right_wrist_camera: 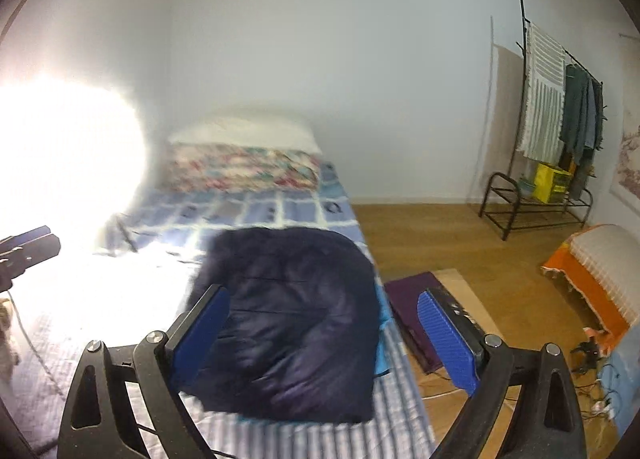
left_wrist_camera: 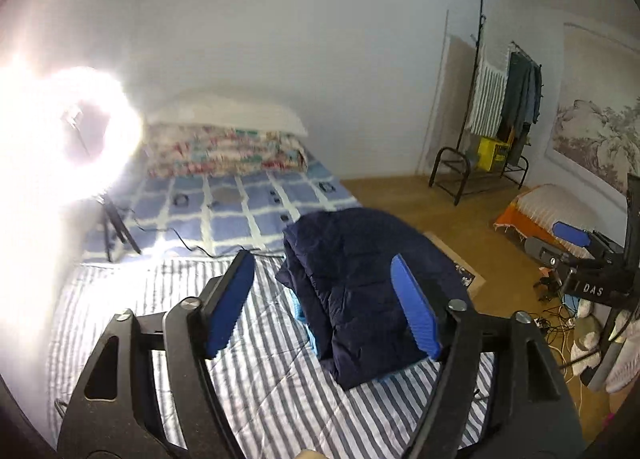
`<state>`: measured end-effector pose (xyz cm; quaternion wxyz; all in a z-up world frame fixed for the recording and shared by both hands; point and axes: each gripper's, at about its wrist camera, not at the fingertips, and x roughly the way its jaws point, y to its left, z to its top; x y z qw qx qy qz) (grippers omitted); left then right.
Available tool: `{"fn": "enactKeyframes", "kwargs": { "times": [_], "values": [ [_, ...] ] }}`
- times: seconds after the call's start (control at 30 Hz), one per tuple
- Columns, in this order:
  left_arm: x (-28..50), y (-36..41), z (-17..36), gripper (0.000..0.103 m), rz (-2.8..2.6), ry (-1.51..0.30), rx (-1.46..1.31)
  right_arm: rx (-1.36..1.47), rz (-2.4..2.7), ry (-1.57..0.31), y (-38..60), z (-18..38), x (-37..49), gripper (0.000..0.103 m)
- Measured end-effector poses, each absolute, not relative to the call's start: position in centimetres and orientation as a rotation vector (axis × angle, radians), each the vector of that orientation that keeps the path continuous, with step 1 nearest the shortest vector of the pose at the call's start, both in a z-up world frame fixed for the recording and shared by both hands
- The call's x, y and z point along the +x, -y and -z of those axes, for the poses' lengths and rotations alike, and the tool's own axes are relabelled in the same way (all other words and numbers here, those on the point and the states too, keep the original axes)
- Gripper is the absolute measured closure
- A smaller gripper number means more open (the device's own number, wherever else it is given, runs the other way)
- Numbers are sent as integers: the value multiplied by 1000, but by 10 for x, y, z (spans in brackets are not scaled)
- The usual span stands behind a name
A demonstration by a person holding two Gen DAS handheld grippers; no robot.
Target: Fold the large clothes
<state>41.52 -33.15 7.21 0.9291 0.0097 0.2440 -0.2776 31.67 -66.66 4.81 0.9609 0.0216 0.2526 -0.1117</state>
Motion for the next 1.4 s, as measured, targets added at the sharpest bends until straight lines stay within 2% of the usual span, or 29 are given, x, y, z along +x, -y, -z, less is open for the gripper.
{"fn": "enactKeyframes", "kwargs": {
  "times": [0.13, 0.2, 0.67, 0.73, 0.8, 1.13, 1.4],
  "values": [
    [351, 303, -103, 21, 573, -428, 37, 51, 179, -467, 635, -66, 263, 5],
    [327, 292, -111, 15, 570, -416, 44, 51, 174, -451, 623, -69, 239, 4],
    [167, 226, -132, 14, 540, -392, 62, 86, 201, -427, 571, -81, 85, 2],
    [143, 218, -134, 10, 524, -370, 80, 84, 194, -402, 563, -85, 61, 0],
    [117, 210, -134, 1, 511, -349, 88, 76, 196, -388, 555, -88, 44, 0],
    [19, 195, -125, 0, 504, -264, 108, 35, 204, -351, 518, -89, -23, 0],
    [-3, 182, -106, 0, 486, -294, 84, 32, 213, -348, 500, -74, -47, 0]
  ]
}}
